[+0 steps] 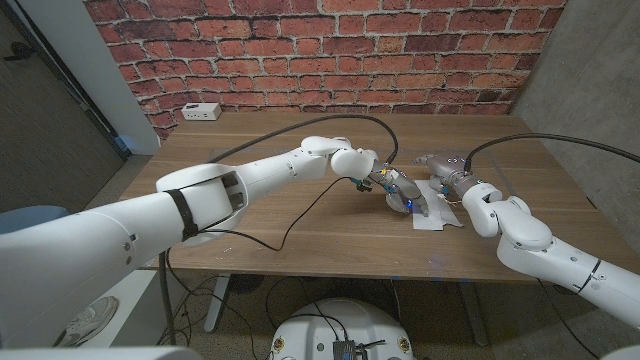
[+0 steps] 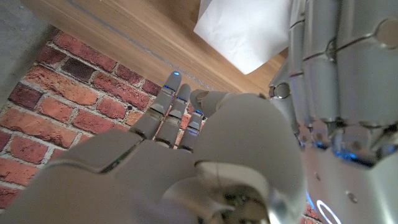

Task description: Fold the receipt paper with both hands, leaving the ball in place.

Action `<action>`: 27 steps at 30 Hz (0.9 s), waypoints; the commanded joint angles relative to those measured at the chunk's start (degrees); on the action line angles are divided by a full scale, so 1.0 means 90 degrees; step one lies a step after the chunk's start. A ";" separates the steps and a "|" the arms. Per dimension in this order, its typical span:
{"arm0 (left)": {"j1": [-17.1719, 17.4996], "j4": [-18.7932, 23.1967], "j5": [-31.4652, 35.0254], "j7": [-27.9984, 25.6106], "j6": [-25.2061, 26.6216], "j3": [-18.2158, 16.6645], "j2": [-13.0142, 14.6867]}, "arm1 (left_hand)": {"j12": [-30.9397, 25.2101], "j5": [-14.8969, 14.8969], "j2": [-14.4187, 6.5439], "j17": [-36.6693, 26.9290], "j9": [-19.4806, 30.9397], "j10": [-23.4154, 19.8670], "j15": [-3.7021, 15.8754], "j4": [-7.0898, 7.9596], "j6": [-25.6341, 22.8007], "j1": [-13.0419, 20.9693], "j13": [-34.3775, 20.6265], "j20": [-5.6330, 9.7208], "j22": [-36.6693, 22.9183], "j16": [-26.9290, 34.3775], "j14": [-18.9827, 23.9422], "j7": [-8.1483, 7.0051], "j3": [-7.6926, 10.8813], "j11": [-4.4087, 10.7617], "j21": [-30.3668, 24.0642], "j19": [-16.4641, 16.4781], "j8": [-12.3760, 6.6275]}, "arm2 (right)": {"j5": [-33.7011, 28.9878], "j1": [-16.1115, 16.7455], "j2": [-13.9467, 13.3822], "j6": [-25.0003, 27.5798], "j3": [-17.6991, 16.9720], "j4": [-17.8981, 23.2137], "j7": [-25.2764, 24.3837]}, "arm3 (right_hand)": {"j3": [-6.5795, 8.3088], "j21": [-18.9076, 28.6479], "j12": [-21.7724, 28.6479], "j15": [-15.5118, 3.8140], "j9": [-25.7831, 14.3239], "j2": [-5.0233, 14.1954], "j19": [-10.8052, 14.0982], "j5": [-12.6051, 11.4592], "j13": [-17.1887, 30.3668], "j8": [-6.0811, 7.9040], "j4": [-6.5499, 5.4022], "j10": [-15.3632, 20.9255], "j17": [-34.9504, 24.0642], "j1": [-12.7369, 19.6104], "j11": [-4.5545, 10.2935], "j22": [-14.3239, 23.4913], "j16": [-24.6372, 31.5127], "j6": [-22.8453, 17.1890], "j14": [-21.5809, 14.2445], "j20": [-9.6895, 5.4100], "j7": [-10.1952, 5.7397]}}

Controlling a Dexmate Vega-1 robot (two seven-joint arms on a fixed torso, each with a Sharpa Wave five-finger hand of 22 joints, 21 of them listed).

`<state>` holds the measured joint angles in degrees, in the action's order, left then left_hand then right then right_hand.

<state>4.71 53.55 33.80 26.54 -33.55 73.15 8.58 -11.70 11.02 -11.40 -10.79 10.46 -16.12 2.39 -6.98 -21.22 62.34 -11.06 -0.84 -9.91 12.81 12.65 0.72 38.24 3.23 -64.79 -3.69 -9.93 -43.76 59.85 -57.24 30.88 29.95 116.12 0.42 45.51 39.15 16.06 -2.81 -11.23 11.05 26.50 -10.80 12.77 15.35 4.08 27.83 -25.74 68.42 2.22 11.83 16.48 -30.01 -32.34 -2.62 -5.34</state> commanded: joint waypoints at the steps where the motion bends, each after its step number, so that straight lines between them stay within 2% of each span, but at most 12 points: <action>1: -0.0044 -0.0184 -0.0054 -0.0005 -0.0112 0.0023 -0.0036 | -0.0027 0.0018 0.0007 -0.0014 0.0013 -0.0006 0.0131 0.0019 -0.0027 -0.0083 -0.0033 -0.0054 -0.0007 0.0015 0.0024 0.0090 -0.0042 -0.0099 0.0028 -0.0012 -0.0022 | 0.0084 -0.0040 -0.0124 0.0183 0.0063 -0.0035 -0.0400 | 0.0044 0.0559 0.0298 -0.0822 -0.0020 0.0037 0.0309 -0.0048 0.0039 0.0251 -0.0023 0.1005 -0.0072 -0.0192 -0.0233 -0.0018 0.0305 -0.1283 -0.0886 -0.0064 0.0195; 2: -0.0056 -0.0239 -0.0068 -0.0011 -0.0145 0.0026 -0.0056 | -0.0028 0.0018 0.0007 -0.0014 0.0013 -0.0008 0.0127 0.0019 -0.0026 -0.0086 -0.0033 -0.0058 -0.0006 0.0016 0.0025 0.0088 -0.0045 -0.0102 0.0028 -0.0009 -0.0023 | 0.0144 -0.0105 -0.0153 0.0135 0.0103 -0.0042 -0.0230 | 0.0051 0.0660 0.0344 -0.0860 -0.0019 0.0038 0.0353 -0.0051 0.0043 0.0269 -0.0016 0.1183 -0.0108 -0.0204 -0.0247 -0.0019 0.0383 -0.1449 -0.1063 -0.0120 0.0214; 6: -0.0091 -0.0406 -0.0100 -0.0042 -0.0243 0.0042 -0.0117 | -0.0030 0.0020 0.0005 -0.0015 0.0012 -0.0009 0.0107 0.0023 -0.0024 -0.0098 -0.0033 -0.0060 -0.0006 0.0013 0.0019 0.0085 -0.0053 -0.0092 0.0031 -0.0009 -0.0028 | 0.0368 -0.0375 -0.0207 -0.0018 0.0263 -0.0112 0.0394 | 0.0081 0.0804 0.0400 -0.0899 -0.0017 0.0055 0.0339 -0.0064 0.0042 0.0304 0.0010 0.1440 -0.0147 -0.0199 -0.0189 -0.0017 0.0426 -0.1738 -0.1171 -0.0224 0.0223; 8: -0.0108 -0.0491 -0.0107 -0.0058 -0.0283 0.0057 -0.0153 | -0.0029 0.0021 0.0004 -0.0015 0.0012 -0.0006 0.0104 0.0024 -0.0017 -0.0101 -0.0033 -0.0060 -0.0006 0.0013 0.0020 0.0083 -0.0055 -0.0089 0.0032 -0.0007 -0.0027 | 0.0299 -0.0506 -0.0184 0.0004 0.0397 -0.0159 0.0596 | 0.0115 0.0850 0.0355 -0.0940 -0.0015 0.0068 0.0267 -0.0078 0.0039 0.0275 0.0047 0.1384 -0.0148 -0.0167 -0.0136 -0.0011 0.0393 -0.1760 -0.1125 -0.0299 0.0215; 11: -0.0116 -0.0558 -0.0125 -0.0087 -0.0315 0.0064 -0.0178 | -0.0028 0.0022 0.0003 -0.0015 0.0012 -0.0004 0.0106 0.0024 -0.0005 -0.0104 -0.0033 -0.0064 -0.0006 0.0011 0.0017 0.0072 -0.0057 -0.0085 0.0033 -0.0008 -0.0025 | 0.0317 -0.0652 -0.0139 0.0005 0.0518 -0.0210 0.0844 | 0.0143 0.0889 0.0331 -0.0952 -0.0013 0.0079 0.0202 -0.0092 0.0037 0.0237 0.0076 0.1369 -0.0148 -0.0134 -0.0153 -0.0003 0.0361 -0.1744 -0.1079 -0.0344 0.0204; 16: -0.0103 -0.0528 -0.0152 -0.0062 -0.0269 0.0063 -0.0160 | -0.0026 0.0023 0.0001 -0.0015 0.0011 0.0003 0.0114 0.0026 0.0004 -0.0111 -0.0033 -0.0061 -0.0005 0.0006 0.0005 0.0057 -0.0060 -0.0068 0.0036 -0.0007 -0.0026 | 0.0260 -0.0787 -0.0084 0.0054 0.0668 -0.0248 0.1043 | 0.0141 0.1192 0.0364 -0.0967 -0.0017 0.0082 0.0238 -0.0117 0.0036 0.0183 0.0103 0.1634 -0.0264 -0.0074 -0.0271 0.0042 0.0526 -0.1927 -0.1389 -0.0409 0.0247; 25: -0.0066 -0.0405 -0.0153 -0.0038 -0.0167 0.0054 -0.0108 | -0.0018 0.0026 -0.0002 -0.0015 0.0010 0.0030 0.0125 0.0027 0.0046 -0.0123 -0.0033 -0.0063 -0.0005 0.0001 -0.0004 0.0044 -0.0066 -0.0045 0.0042 -0.0008 -0.0021 | 0.0276 -0.0953 -0.0031 0.0129 0.0846 -0.0362 0.1364 | 0.0150 0.1338 0.0336 -0.0962 -0.0021 0.0075 0.0190 -0.0130 0.0037 0.0120 0.0144 0.1659 -0.0362 -0.0028 -0.0299 0.0061 0.0588 -0.1939 -0.1436 -0.0422 0.0295; 27: -0.0068 -0.0413 -0.0146 -0.0037 -0.0163 0.0063 -0.0120 | -0.0018 0.0027 -0.0004 -0.0015 0.0010 0.0033 0.0124 0.0027 0.0055 -0.0126 -0.0034 -0.0062 -0.0005 0.0000 -0.0006 0.0037 -0.0066 -0.0044 0.0046 -0.0017 -0.0021 | 0.0301 -0.0970 -0.0044 0.0120 0.0878 -0.0370 0.1434 | 0.0223 0.1482 0.0246 -0.1029 -0.0023 0.0069 0.0051 -0.0160 0.0034 -0.0012 0.0258 0.1554 -0.0347 0.0081 -0.0260 0.0077 0.0493 -0.1814 -0.1290 -0.0485 0.0234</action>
<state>3.89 49.56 32.57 26.07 -35.75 73.59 7.39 -11.69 11.02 -11.63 -10.77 10.38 -15.93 2.54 -6.74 -21.05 61.51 -11.08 -0.85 -9.90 12.69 12.50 1.13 38.01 2.68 -64.64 -3.68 -9.86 -41.57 53.05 -57.92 31.59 35.79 113.81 9.43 46.87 51.33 18.99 -5.02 -11.34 11.85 28.08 -11.70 12.92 16.12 5.44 42.58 -28.84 67.53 -0.29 12.21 21.41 -47.27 -44.64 -2.64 -2.97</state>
